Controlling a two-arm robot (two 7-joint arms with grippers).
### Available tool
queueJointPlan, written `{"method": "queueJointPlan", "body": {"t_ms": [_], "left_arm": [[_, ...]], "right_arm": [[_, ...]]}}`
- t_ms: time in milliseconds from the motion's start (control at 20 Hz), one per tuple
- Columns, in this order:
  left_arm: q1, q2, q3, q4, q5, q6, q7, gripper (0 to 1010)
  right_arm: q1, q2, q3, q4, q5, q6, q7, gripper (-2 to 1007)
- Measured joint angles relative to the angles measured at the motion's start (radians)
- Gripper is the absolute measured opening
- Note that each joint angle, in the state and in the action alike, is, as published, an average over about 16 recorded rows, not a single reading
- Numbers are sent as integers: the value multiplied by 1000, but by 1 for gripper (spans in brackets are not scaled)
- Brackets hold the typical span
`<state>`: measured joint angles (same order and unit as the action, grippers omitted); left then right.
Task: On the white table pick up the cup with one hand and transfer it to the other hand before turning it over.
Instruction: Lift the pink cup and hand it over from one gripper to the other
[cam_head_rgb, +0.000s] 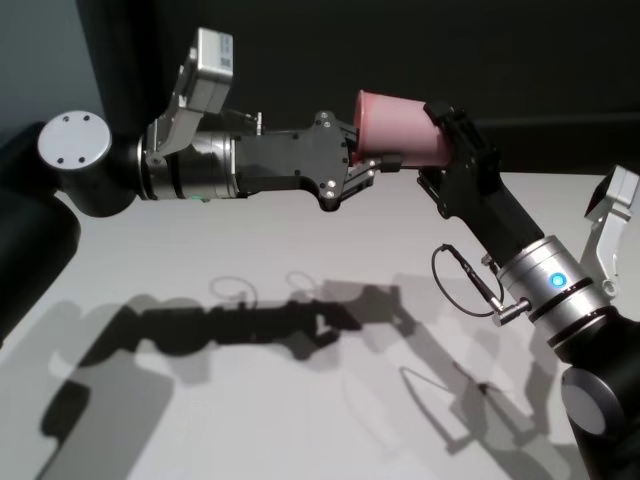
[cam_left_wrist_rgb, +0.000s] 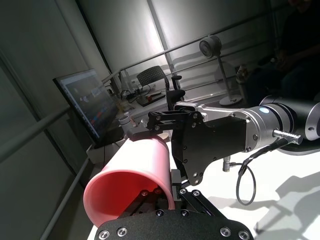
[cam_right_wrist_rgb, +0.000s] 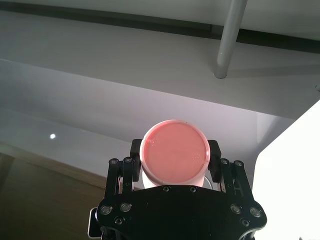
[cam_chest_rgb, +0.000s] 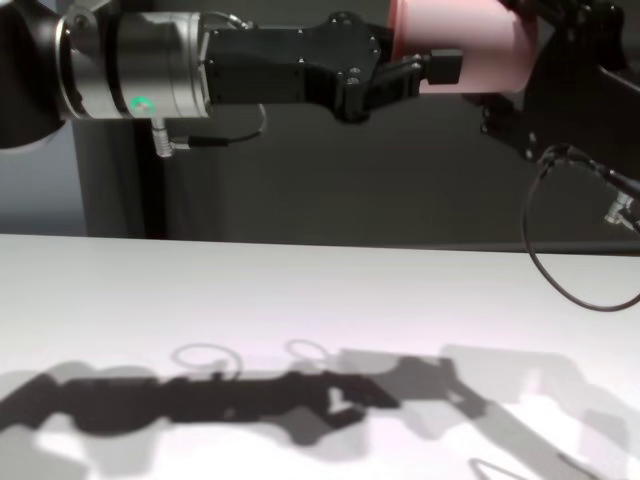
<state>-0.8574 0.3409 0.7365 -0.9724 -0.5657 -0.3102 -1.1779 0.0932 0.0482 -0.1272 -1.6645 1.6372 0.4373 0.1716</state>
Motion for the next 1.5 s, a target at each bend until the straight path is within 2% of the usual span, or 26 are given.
{"method": "queueJointPlan", "body": {"t_ms": [650, 900, 1200, 1500], "left_arm": [[0, 0, 0, 0, 0, 0, 0, 39], [0, 0, 0, 0, 0, 0, 0, 76], [0, 0, 0, 0, 0, 0, 0, 204], [0, 0, 0, 0, 0, 0, 0, 420]], "right_arm": [[-1, -1, 1, 0, -1, 1, 0, 752], [-1, -1, 1, 0, -1, 1, 0, 752], [-1, -1, 1, 0, -2, 1, 0, 752], [-1, -1, 1, 0, -2, 1, 0, 752]]}}
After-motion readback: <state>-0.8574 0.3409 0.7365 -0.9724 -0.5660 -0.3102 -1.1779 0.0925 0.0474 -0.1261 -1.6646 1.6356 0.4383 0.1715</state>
